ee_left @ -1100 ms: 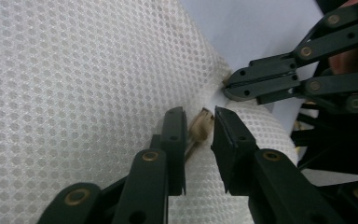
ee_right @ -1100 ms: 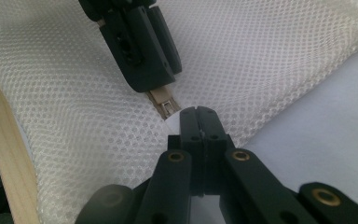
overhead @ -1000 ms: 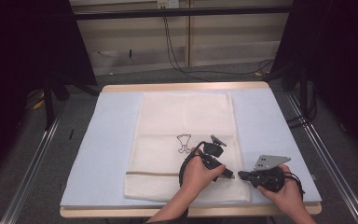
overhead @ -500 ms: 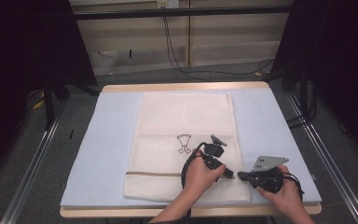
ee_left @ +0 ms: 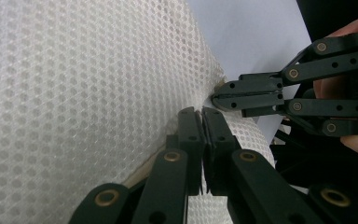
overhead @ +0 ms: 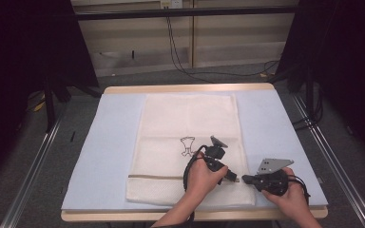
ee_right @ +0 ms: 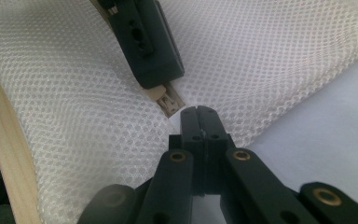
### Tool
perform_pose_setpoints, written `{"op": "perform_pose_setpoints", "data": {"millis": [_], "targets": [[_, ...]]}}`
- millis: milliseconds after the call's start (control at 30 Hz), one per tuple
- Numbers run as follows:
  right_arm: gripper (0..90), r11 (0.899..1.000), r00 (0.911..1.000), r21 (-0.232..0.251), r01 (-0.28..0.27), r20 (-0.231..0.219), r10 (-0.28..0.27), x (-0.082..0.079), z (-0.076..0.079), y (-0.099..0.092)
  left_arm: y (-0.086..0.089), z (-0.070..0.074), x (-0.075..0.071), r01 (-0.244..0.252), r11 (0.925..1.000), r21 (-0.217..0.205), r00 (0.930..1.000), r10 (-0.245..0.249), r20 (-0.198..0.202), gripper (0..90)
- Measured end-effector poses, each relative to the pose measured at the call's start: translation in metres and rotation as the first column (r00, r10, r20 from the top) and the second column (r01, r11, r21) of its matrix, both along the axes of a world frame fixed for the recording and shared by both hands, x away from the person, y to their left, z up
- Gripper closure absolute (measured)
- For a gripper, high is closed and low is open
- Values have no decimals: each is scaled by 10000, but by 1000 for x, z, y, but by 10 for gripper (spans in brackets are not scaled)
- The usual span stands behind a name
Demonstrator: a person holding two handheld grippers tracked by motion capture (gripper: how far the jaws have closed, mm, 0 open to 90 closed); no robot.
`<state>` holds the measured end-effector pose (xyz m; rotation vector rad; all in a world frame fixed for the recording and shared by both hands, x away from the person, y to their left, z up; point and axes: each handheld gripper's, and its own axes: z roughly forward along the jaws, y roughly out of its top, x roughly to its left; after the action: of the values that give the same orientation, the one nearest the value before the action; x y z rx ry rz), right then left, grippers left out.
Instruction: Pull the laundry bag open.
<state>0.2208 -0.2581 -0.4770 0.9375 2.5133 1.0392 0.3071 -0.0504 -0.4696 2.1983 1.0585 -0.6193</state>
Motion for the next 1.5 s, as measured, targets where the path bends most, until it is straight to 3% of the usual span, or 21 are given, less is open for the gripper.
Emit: {"op": "perform_pose_setpoints", "data": {"millis": [33, 100, 367, 467, 533, 733, 833, 933, 967, 1033, 1100, 1367, 1500], "targets": [[900, 10000, 10000, -21, 25, -34, -25, 0, 0, 0, 0, 0, 0, -38, 9999, -169, 10000, 38, -20, 878], [900, 10000, 10000, -7, 10, -62, -10, 0, 0, 0, 3, 1, 1, -22, 10000, -15, 10000, 22, -26, 879], [900, 10000, 9999, 72, -26, -105, 27, 1, 0, -1, 12, 5, 2, -189, 9998, -116, 9998, 188, -70, 878], [900, 10000, 10000, 42, -13, -91, 14, 1, 0, 0, 12, 3, 1, -361, 9986, -390, 9992, 355, -157, 878], [900, 10000, 10000, 31, -19, -90, 19, 1, 0, 0, 15, 4, 3, -200, 9998, -80, 9998, 199, -67, 878], [900, 10000, 9999, 99, -12, -138, 13, 1, 0, -1, 21, 6, 5, -285, 9995, -110, 9994, 282, -209, 877], [900, 10000, 9999, 79, -39, -142, 40, 1, 0, -1, 22, 5, 5, -370, 9986, -386, 9988, 357, -331, 878], [900, 9999, 9999, 105, -11, -168, 13, 1, 0, -1, 24, 5, 5, -391, 9989, -261, 9987, 382, -350, 877], [900, 10000, 9999, 94, -27, -145, 28, 1, 0, -1, 24, 5, 4, -743, 9959, -516, 9964, 721, -435, 877], [900, 9999, 9999, 129, -21, -156, 23, 1, 0, -1, 26, 5, 5, -579, 9973, -453, 9970, 555, -539, 877], [900, 9999, 9998, 123, -14, -186, 17, 2, 0, -1, 28, 6, 5, -443, 9988, -200, 9986, 437, -295, 877], [900, 10000, 9999, 72, -18, -167, 19, 1, 0, -1, 38, 8, 6, -817, 9961, -326, 9959, 804, -416, 878], [900, 10000, 9999, 67, -48, -165, 49, 1, 0, -1, 44, 6, 7, -649, 9971, -387, 9970, 631, -453, 877]]}}
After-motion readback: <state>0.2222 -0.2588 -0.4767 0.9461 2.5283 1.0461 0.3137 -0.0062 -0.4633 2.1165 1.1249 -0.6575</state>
